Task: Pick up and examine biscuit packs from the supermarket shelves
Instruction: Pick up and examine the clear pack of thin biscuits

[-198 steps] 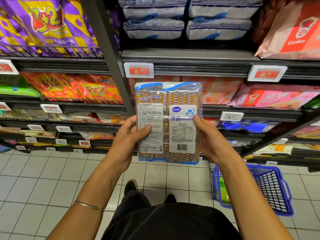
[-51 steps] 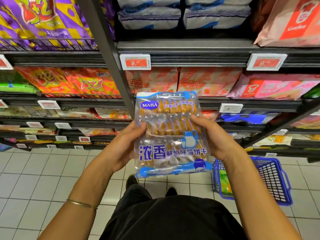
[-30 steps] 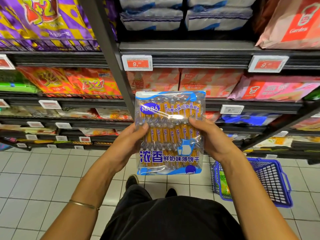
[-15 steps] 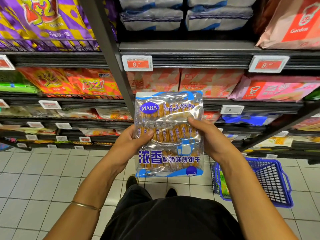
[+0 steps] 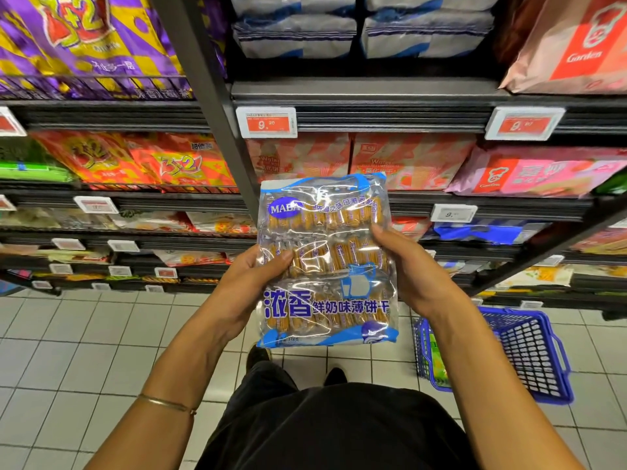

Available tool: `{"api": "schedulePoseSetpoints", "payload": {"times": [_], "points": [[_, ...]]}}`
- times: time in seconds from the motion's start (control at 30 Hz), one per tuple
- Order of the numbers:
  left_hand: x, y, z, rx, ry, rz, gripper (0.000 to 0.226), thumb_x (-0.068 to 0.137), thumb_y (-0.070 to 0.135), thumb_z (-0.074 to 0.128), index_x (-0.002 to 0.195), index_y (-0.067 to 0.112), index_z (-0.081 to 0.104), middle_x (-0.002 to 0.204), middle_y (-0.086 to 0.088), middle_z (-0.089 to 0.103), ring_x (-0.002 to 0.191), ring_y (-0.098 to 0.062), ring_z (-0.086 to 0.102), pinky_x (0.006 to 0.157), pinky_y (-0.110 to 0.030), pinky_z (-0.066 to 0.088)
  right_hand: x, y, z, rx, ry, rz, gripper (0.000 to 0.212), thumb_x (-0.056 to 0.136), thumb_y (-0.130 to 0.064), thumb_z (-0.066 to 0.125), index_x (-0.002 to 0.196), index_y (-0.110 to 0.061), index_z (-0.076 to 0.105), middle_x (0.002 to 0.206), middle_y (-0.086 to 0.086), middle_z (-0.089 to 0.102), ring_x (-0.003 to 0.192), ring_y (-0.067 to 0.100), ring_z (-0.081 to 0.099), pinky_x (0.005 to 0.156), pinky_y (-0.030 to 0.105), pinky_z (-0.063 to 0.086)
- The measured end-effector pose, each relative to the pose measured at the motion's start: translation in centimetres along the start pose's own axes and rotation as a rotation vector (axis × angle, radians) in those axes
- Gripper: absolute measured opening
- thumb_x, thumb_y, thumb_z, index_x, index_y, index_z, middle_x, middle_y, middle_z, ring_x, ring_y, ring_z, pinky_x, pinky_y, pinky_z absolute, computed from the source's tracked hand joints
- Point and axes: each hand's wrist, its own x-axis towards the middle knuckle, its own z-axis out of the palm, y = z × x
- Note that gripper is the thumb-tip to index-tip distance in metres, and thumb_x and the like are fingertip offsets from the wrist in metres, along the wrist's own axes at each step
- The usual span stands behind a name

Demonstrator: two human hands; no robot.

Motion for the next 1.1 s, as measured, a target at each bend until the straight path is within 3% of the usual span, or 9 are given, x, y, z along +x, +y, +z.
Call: {"api": "schedulePoseSetpoints", "payload": {"times": [0.13, 0.23, 0.37, 0.47, 0.63, 0.77, 0.9, 1.0, 1.1], "points": [[-0.3, 0.5, 0.2, -0.047, -0.046, -0.021, 0.044, 0.084, 0.038, 0.074, 0.123, 0.018, 0.069, 0.116, -0.013, 0.078, 0.099, -0.029, 0.078, 0.074, -0.034, 0.064, 0.3, 0.1, 0.1, 0.028, 0.015, 0.052, 0.037, 0.092, -0.043, 0.068, 0.122, -0.022, 0.076, 0.129, 0.007, 0.073, 0.119, 0.025, 0.071, 0.096, 0.040, 0.060], [-0.6, 0.9, 0.3, -0.139, -0.065, -0.081, 0.040, 0.088, 0.044, 0.066, 0.116, 0.018, 0.077, 0.117, -0.016, 0.077, 0.099, -0.030, 0.078, 0.072, -0.036, 0.064, 0.2, -0.1, 0.2, 0.066, 0.027, 0.081, 0.027, 0.099, -0.040, 0.063, 0.111, -0.025, 0.081, 0.126, 0.008, 0.075, 0.111, 0.023, 0.074, 0.083, 0.036, 0.063], [-0.6, 1.1, 0.4, -0.196, -0.067, -0.130, 0.036, 0.087, 0.049, 0.064, 0.100, 0.023, 0.085, 0.113, -0.014, 0.079, 0.097, -0.028, 0.079, 0.070, -0.037, 0.064, -0.1, -0.4, 0.2, 0.097, -0.017, 0.134, 0.030, 0.099, -0.054, 0.053, 0.092, -0.049, 0.082, 0.109, -0.018, 0.078, 0.092, -0.001, 0.075, 0.066, 0.023, 0.062], [-0.3, 1.1, 0.4, -0.187, -0.039, -0.135, 0.034, 0.085, 0.052, 0.064, 0.092, 0.027, 0.086, 0.105, -0.011, 0.081, 0.090, -0.026, 0.080, 0.064, -0.034, 0.064, -0.1, 0.0, -0.6, 0.154, -0.013, 0.125, 0.042, 0.096, -0.057, 0.056, 0.108, -0.028, 0.083, 0.111, 0.003, 0.080, 0.096, 0.022, 0.078, 0.068, 0.034, 0.063], [-0.2, 1.2, 0.4, -0.183, 0.005, -0.157, 0.036, 0.081, 0.057, 0.066, 0.091, 0.029, 0.086, 0.105, -0.010, 0.081, 0.086, -0.026, 0.080, 0.060, -0.034, 0.063, -0.2, 0.0, -0.7, 0.158, -0.039, 0.145, 0.046, 0.102, -0.056, 0.050, 0.108, -0.024, 0.083, 0.116, 0.010, 0.078, 0.098, 0.027, 0.078, 0.071, 0.034, 0.063], [-0.2, 1.4, 0.8, -0.180, -0.003, -0.118, 0.038, 0.086, 0.056, 0.062, 0.097, 0.028, 0.085, 0.112, -0.012, 0.079, 0.098, -0.029, 0.079, 0.069, -0.037, 0.064, 0.7, 0.7, -1.1, 0.165, 0.007, 0.148, 0.043, 0.093, -0.031, 0.060, 0.128, -0.008, 0.070, 0.126, 0.017, 0.073, 0.107, 0.036, 0.073, 0.090, 0.050, 0.062], [-0.2, 1.5, 1.2, -0.047, -0.010, -0.054, 0.049, 0.090, 0.065, 0.052, 0.118, 0.034, 0.078, 0.125, -0.006, 0.076, 0.115, -0.029, 0.073, 0.089, -0.048, 0.062, 1.4, 1.7, -1.2, 0.182, 0.055, 0.138, 0.032, 0.097, -0.020, 0.051, 0.093, -0.022, 0.083, 0.100, 0.004, 0.080, 0.086, 0.022, 0.078, 0.069, 0.037, 0.063], [0.0, 1.9, 1.5, -0.064, -0.050, -0.055, 0.068, 0.094, 0.061, 0.049, 0.147, 0.020, 0.055, 0.142, -0.017, 0.065, 0.133, -0.041, 0.060, 0.113, -0.065, 0.043, 2.2, 2.7, -1.1, 0.290, 0.120, 0.143, 0.027, 0.097, -0.016, 0.050, 0.110, -0.012, 0.073, 0.094, 0.004, 0.080, 0.082, 0.019, 0.078, 0.064, 0.032, 0.062], [-0.1, 2.6, 2.2, -0.056, -0.041, -0.033, 0.073, 0.092, 0.062, 0.059, 0.151, 0.019, 0.049, 0.145, -0.019, 0.060, 0.137, -0.041, 0.055, 0.115, -0.065, 0.039, 1.6, 4.1, -0.2, 0.405, 0.090, 0.358, 0.022, 0.086, -0.022, 0.060, 0.098, -0.007, 0.071, 0.087, 0.012, 0.070, 0.070, 0.026, 0.070, 0.054, 0.029, 0.057]]}}
